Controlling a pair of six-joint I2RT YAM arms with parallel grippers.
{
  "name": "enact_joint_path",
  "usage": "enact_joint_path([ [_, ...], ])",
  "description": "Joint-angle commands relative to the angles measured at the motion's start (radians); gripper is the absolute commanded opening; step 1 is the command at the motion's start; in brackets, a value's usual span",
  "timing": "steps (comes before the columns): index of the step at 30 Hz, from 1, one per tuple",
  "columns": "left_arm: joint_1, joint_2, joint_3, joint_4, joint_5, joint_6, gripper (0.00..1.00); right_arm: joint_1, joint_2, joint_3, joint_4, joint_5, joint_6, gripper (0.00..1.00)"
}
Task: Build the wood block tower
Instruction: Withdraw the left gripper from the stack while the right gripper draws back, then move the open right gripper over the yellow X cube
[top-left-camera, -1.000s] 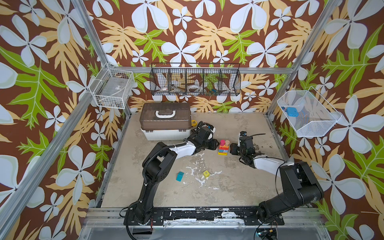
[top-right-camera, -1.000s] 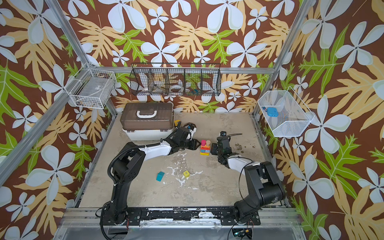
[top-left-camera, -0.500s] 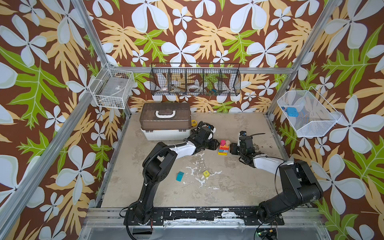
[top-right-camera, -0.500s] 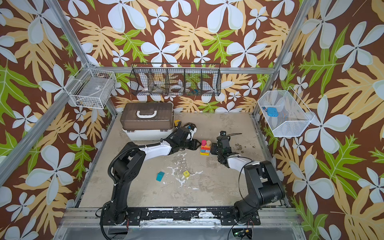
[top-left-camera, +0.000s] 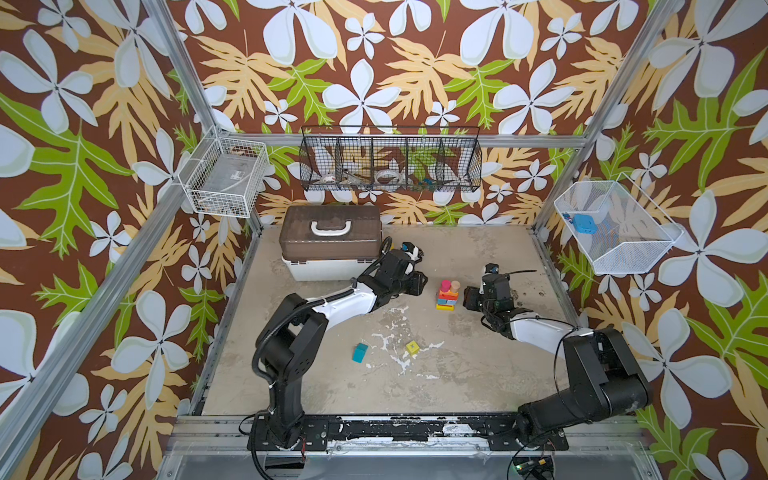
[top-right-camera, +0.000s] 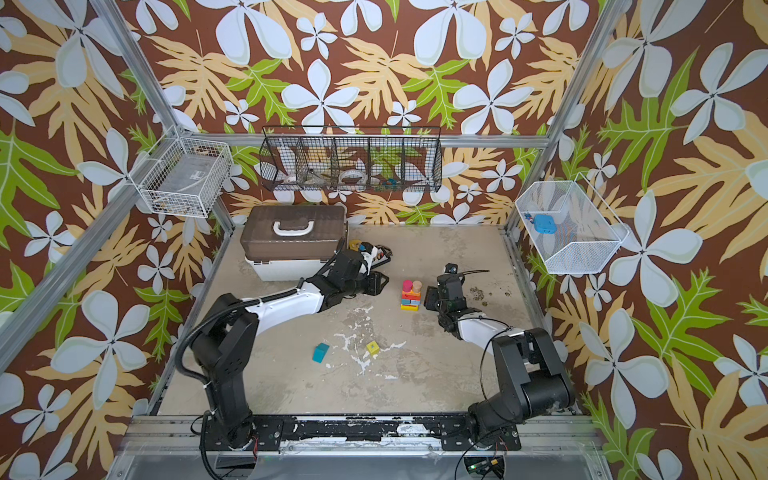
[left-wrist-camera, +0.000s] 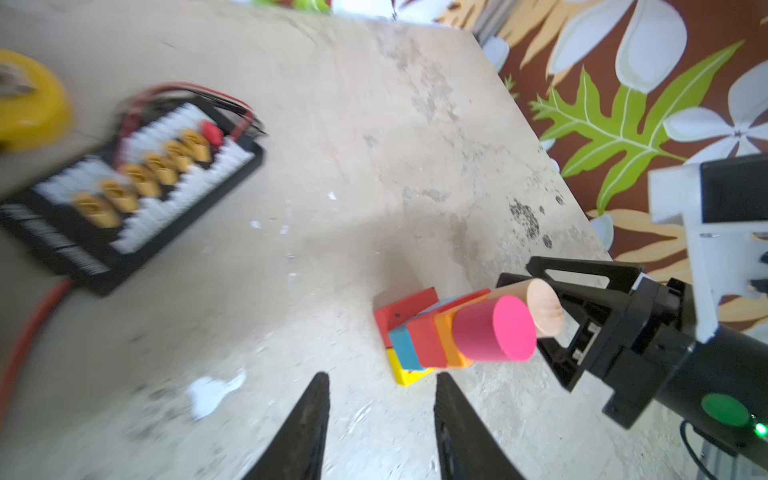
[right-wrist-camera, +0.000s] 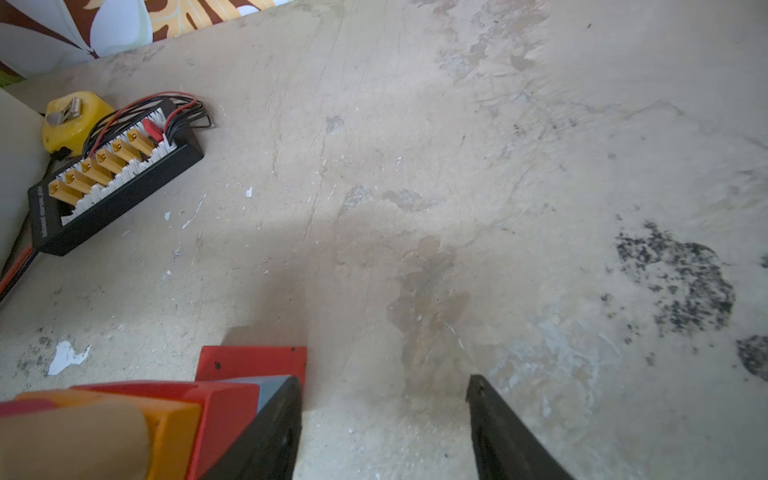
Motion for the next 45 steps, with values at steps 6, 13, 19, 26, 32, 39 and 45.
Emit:
enact_joint_path([
  [6, 0.019, -0.557, -0.514, 0.126, -0.458, -0.04, 0.44, -0.056, -0.112, -0.088, 0.05, 0.017, 0.066, 0.65],
  [13, 0.128, -1.055, -0.929, 0.178, -0.689, -0.078, 0.88, -0.034, -0.339, -0.214, 0.027, -0.017, 0.162, 0.69],
  [19, 0.195, -1.256, -1.1, 0.203, -0.708, -0.11, 1.0, 0.157, -0.582, -0.264, -0.058, 0.053, 0.215, 0.71],
  [26, 0.204, -1.174, -1.178, 0.356, -0.856, -0.122, 1.0, 0.548, -0.67, -0.241, -0.14, 0.189, 0.293, 0.73],
  [32, 0.204, -1.066, -1.133, 0.361, -0.845, -0.12, 1.0, 0.814, -0.468, -0.182, -0.174, 0.298, 0.323, 0.77],
  [39, 0.204, -1.086, -1.144, 0.361, -0.815, -0.12, 1.0, 0.834, -0.158, -0.089, -0.204, 0.267, 0.25, 0.76],
  [45, 0.204, -1.118, -1.165, 0.383, -0.778, -0.106, 0.99, 0.833, -0.112, -0.056, -0.211, 0.237, 0.186, 0.74],
])
